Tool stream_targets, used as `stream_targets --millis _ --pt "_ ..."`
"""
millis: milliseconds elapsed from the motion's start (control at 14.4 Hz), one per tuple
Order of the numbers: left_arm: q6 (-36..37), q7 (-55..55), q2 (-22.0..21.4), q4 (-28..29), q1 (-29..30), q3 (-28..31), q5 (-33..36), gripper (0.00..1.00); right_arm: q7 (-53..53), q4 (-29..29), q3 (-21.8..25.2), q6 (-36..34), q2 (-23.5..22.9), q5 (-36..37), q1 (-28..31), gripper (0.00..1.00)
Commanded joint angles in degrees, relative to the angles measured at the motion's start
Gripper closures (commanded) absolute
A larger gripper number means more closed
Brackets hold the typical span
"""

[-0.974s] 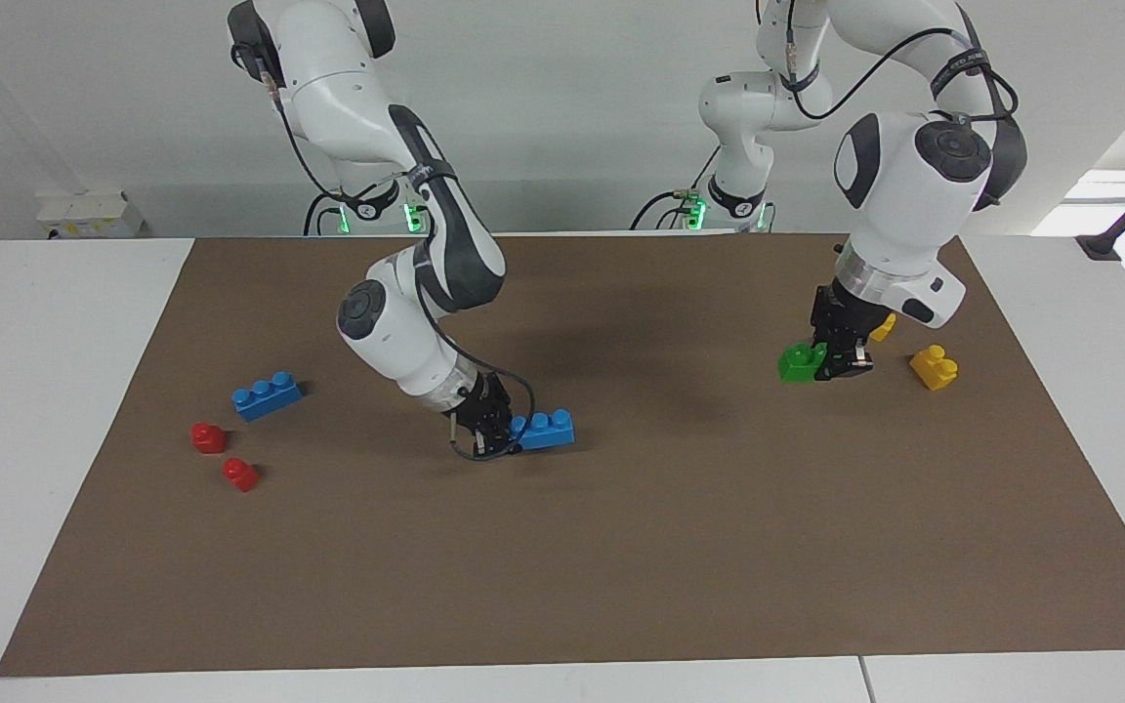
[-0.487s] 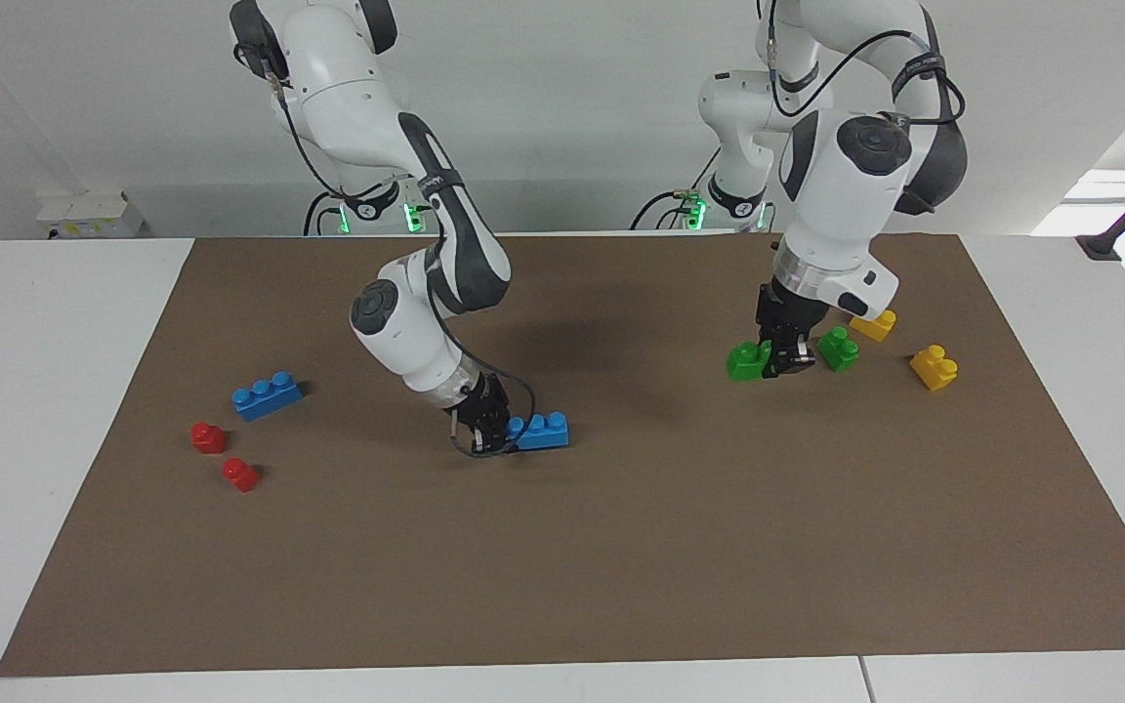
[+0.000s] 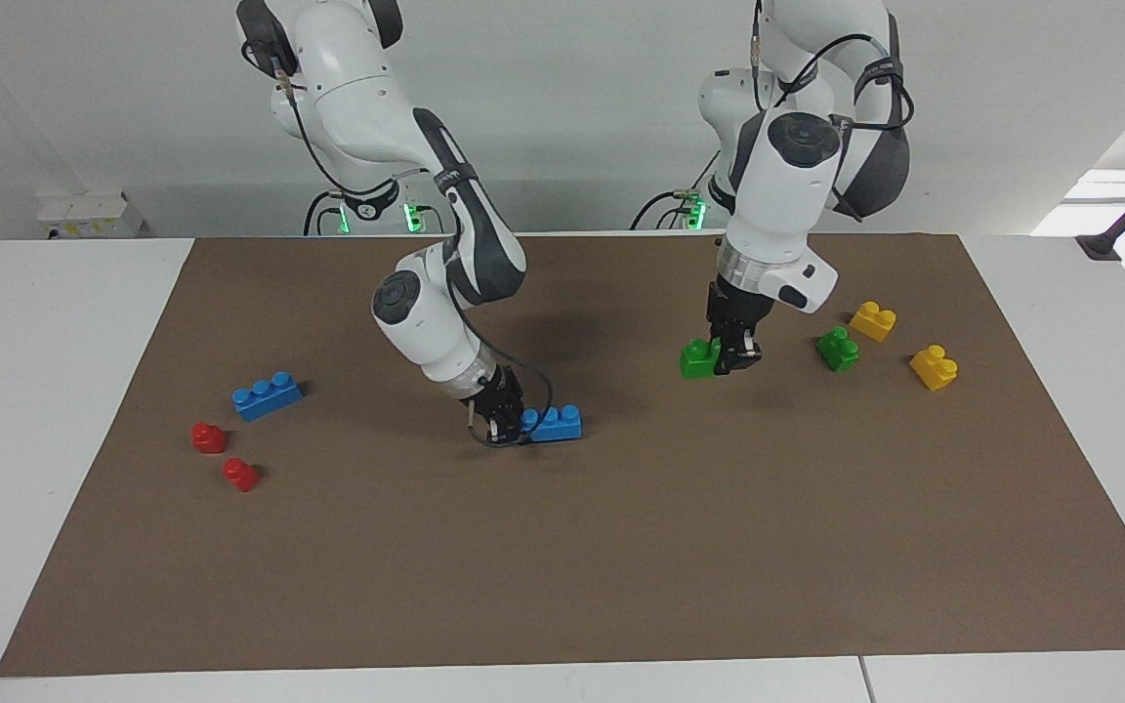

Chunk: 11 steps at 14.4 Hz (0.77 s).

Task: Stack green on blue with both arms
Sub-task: 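Lift the green brick with the left gripper while the right gripper carries the blue brick, then press the green brick onto the blue brick held by the right gripper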

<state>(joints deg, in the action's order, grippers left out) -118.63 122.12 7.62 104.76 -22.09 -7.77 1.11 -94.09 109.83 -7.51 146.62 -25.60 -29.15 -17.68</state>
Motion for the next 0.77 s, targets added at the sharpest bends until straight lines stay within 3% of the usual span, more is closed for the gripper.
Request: stream_targets --millis 0,487,696 --pt "-3.97 6.96 1.78 0.7 -3.83 0.92 4.15 1.0 -1.36 2.05 -0.05 1.82 1.34 1.02 -0.33 1.0" --pt "-7.93 17.26 7.49 -1.4 -9.63 0.92 7.86 1.0 -1.01 2.49 -0.05 2.44 1.17 0.93 -0.51 1.0" --pt "-7.5 19.38 11.88 -5.79 -11.21 1.09 7.95 1.0 -1.01 2.49 -0.05 2.53 1.17 0.93 -0.51 1.0"
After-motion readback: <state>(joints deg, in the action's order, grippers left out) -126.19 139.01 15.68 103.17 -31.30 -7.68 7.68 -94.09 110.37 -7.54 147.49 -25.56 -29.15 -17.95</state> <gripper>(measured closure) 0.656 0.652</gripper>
